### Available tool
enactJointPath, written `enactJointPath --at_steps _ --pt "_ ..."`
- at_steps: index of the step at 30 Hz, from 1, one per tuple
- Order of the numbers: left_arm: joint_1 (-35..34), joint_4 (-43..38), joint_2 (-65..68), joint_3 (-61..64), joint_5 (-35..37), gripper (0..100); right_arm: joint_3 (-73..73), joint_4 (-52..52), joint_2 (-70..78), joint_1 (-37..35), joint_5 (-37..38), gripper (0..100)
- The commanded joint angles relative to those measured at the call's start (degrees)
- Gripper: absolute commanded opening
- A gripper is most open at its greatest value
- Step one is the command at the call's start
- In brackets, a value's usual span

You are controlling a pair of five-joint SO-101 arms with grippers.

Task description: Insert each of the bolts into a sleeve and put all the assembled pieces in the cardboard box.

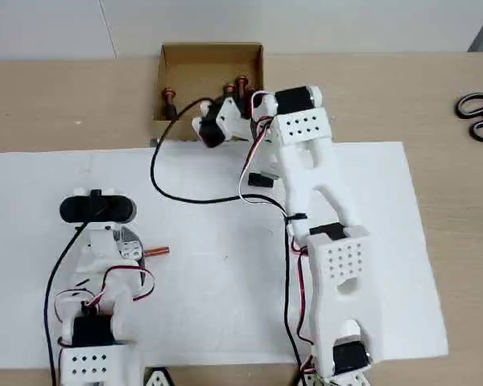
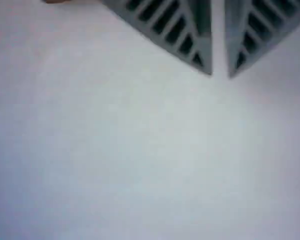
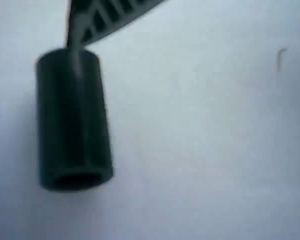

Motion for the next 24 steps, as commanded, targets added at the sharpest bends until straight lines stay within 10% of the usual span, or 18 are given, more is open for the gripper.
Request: enactJointPath --at_steps 1,24 --pt "-1.1 -1.1 -0.5 -0.3 0.3 1 -0.3 -0.6 0.0 0.1 1.3 11.7" --pt "-1.0 -1.1 -0.5 -0.3 0.3 1 0.0 -0.1 2.1 -3.5 0.9 11.5"
